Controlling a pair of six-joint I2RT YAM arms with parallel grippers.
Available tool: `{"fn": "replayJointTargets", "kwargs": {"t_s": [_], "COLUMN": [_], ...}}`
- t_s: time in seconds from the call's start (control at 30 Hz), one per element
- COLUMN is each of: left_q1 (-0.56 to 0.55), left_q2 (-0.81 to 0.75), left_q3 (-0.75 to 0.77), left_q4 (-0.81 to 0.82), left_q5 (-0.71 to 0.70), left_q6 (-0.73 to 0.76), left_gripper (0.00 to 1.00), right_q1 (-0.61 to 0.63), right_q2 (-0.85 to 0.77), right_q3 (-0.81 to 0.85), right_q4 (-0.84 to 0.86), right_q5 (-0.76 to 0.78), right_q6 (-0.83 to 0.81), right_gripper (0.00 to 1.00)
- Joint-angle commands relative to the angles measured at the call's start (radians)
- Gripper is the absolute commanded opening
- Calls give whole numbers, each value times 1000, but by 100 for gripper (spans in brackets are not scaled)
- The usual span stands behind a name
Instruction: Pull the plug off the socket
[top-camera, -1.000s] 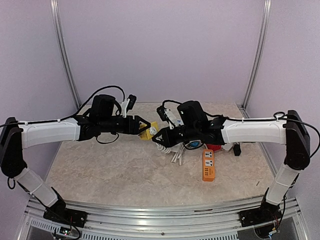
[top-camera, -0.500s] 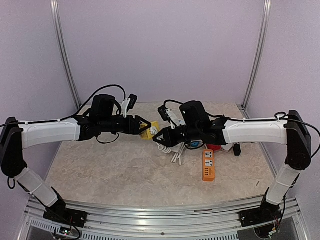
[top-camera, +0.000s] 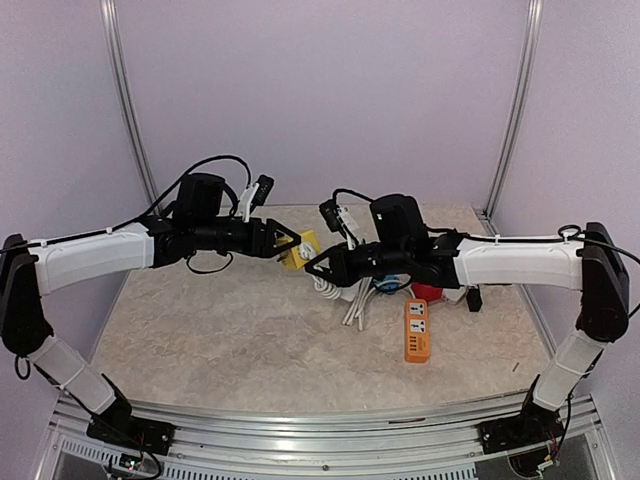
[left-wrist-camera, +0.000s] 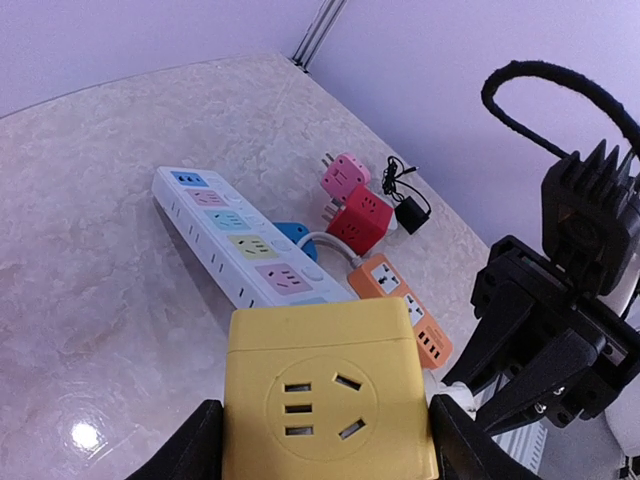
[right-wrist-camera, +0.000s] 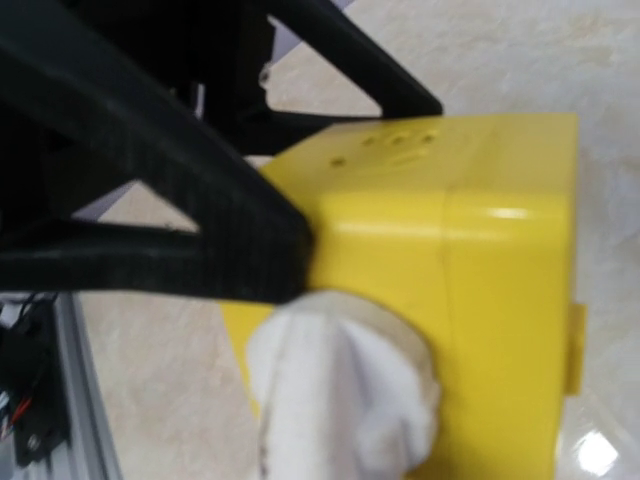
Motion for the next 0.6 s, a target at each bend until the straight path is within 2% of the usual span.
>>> {"fn": "replayJointTargets", "kwargs": {"t_s": [0.0, 0.17, 0.37, 0.43, 0.57], "left_q1": [26, -14, -15, -6, 52], "left_q2": [36, 88, 100, 94, 68], "left_q3": [114, 184, 144, 127, 81], "left_q4": [-266, -349, -319, -306, -243], "left_q5": [-44, -132, -174, -146, 77], "left_q6": [140, 245, 268, 265, 239], "left_gripper": [13, 12, 12, 12, 13], "right_q1": [1, 22, 21, 21, -12], "right_q2": [-68, -59, -85, -94, -108], "right_q3": [68, 97, 112, 114, 90], "right_q4": [17, 52, 37, 19, -8], "right_q5": [185, 200, 221, 238, 261], "right_q6": [55, 139, 152, 141, 109], "right_gripper": [0, 0, 0, 0, 0]}}
